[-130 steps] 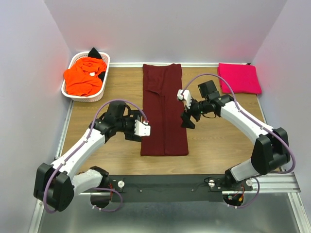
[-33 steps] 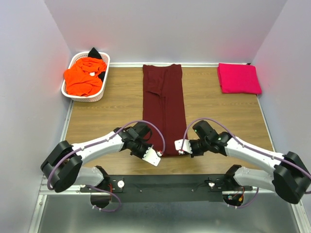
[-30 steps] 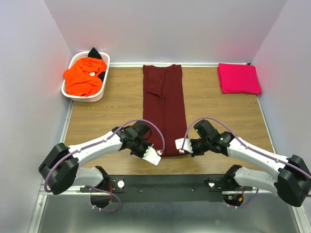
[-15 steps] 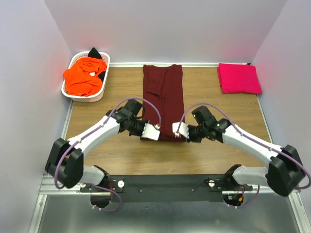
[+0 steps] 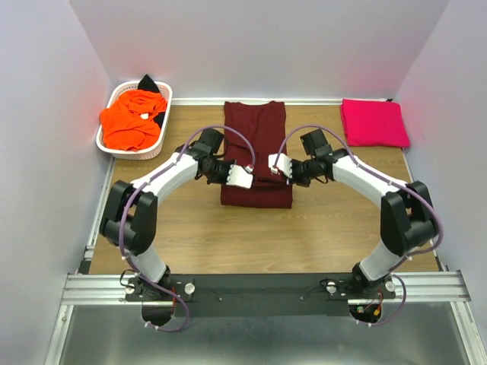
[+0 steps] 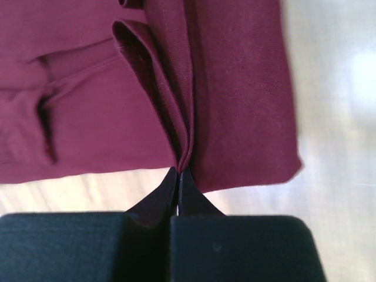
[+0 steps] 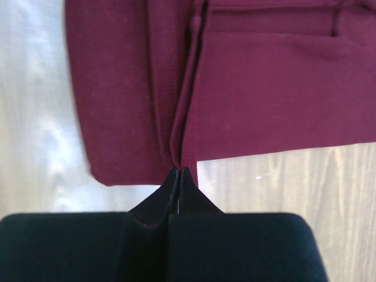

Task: Fold and stack the t-shirts
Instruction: Fold the tshirt

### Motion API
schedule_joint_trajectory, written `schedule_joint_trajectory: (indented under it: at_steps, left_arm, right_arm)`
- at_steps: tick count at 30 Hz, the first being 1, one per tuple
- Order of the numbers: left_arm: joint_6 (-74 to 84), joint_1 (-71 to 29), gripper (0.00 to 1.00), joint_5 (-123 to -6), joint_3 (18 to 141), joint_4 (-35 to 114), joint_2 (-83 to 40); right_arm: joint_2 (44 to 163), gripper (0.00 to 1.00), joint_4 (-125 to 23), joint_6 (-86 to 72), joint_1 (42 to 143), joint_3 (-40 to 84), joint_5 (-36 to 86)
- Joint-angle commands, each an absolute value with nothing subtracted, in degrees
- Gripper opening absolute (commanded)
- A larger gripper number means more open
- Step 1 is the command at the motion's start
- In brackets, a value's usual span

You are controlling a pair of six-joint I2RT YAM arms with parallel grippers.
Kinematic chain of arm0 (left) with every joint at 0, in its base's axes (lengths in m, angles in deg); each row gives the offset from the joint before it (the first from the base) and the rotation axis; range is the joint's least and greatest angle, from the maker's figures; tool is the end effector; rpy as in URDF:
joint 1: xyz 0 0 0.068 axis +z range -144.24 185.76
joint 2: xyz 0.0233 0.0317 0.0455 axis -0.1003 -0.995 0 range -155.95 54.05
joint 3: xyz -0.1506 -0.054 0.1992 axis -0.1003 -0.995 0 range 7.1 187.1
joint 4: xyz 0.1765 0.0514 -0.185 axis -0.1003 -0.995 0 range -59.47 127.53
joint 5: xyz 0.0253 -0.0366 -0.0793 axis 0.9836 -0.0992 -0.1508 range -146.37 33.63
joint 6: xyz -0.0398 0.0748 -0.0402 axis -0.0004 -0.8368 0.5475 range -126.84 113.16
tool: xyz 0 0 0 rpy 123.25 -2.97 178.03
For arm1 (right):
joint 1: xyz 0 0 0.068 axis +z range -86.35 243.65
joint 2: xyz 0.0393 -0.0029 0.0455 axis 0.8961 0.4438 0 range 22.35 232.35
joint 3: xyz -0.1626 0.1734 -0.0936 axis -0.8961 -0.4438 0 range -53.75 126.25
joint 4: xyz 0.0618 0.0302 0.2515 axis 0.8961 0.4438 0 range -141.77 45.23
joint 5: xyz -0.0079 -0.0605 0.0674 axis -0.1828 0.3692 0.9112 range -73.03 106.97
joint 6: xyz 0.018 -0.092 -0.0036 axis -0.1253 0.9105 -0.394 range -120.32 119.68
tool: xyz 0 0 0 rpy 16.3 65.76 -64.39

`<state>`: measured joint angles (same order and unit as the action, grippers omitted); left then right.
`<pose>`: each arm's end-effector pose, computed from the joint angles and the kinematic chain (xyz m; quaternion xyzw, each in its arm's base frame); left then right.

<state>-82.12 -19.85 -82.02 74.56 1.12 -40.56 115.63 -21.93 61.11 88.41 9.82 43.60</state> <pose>0.3011 -0.1849 0.1661 0.7642 0.5653 -0.1024 0.2931 0.3035 0.1818 0.1613 -0.6856 0.6444 0.1306 0.3125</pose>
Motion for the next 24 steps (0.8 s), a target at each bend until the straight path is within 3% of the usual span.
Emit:
schedule_joint_trajectory:
  at_steps: [1,24]
  left_arm:
    - [-85.32,-17.45,0.00,-82.03,80.56,1.84,-44.73]
    - [-89.54,-12.52,0.00,-80.19,100.97,0.35,-62.49]
  right_arm:
    - [121.30,0.01,-22.24,65.07,85.99,15.49,46.32]
    - [141.44,0.01,-22.15,67.89,81.06,37.92,47.64]
